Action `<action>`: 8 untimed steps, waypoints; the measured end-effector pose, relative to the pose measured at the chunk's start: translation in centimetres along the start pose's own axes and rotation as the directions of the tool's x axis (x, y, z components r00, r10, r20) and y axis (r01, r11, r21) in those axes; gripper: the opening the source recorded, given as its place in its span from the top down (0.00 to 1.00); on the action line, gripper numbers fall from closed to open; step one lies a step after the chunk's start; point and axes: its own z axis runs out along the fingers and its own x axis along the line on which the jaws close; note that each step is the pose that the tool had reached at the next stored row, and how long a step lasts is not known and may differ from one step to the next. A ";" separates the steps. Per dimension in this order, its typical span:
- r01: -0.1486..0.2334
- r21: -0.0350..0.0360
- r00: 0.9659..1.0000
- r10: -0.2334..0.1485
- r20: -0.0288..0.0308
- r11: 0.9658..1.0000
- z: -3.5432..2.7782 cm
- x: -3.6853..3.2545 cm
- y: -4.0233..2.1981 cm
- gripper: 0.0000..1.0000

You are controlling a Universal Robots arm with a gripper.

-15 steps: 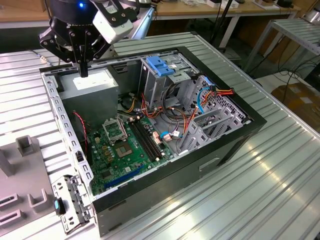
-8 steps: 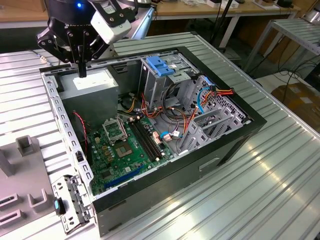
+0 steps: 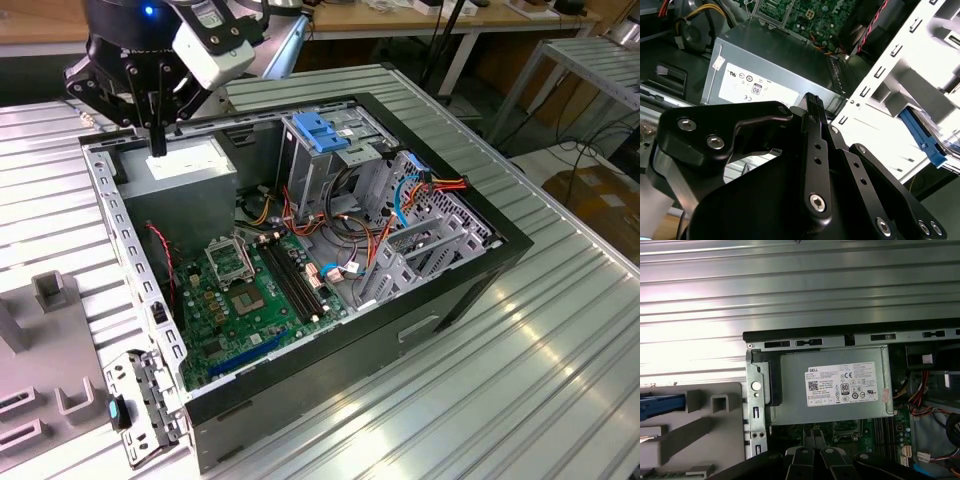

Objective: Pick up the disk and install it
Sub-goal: 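Reach for the disk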

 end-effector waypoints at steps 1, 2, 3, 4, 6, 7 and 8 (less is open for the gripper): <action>0.000 0.000 1.000 0.000 0.000 1.000 0.00 0.31 -0.02 0.89; 0.000 0.000 1.000 0.000 0.000 1.000 0.01 0.69 -0.03 0.89; 0.000 0.000 1.000 0.000 0.000 1.000 0.01 0.88 -0.04 0.89; 0.000 0.000 1.000 0.000 0.000 1.000 0.01 1.10 -0.05 0.89; 0.000 0.000 1.000 0.000 0.000 1.000 0.02 1.55 -0.08 0.89; 0.000 0.000 1.000 0.000 0.000 1.000 0.01 1.86 -0.10 0.89; 0.000 0.000 1.000 0.000 0.000 1.000 0.02 2.13 -0.12 0.89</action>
